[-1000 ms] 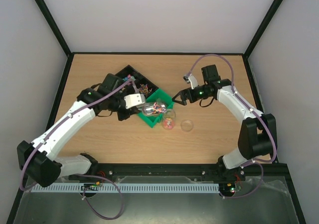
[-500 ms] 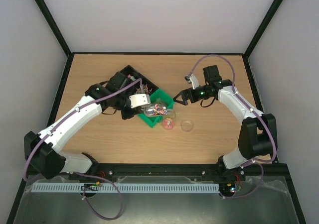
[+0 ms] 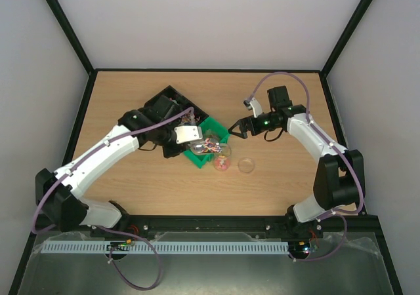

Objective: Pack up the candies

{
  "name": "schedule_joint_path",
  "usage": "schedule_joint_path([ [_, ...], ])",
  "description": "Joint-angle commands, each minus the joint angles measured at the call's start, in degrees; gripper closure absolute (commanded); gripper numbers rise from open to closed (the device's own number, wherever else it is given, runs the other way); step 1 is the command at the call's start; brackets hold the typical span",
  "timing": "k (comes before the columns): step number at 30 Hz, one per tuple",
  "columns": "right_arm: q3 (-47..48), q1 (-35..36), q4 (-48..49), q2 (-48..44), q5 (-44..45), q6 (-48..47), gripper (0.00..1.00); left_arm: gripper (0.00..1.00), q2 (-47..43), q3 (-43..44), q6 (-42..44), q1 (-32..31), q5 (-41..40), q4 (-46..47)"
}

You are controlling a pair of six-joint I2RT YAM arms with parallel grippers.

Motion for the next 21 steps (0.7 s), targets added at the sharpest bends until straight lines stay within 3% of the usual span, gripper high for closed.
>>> schedule_joint_path([
  [1,-0.6,-0.4,-0.8,-1.6,-1.6,-0.1,0.01,0.98,0.8,2.2,-0.5,-0.8,-1.8,-1.1],
  [21,-0.3,-0.9,-1.2,-1.6,-2.0,-0.1,0.01,0.98,2.5,5.1,-0.6,-4.0,-5.8,-2.8],
])
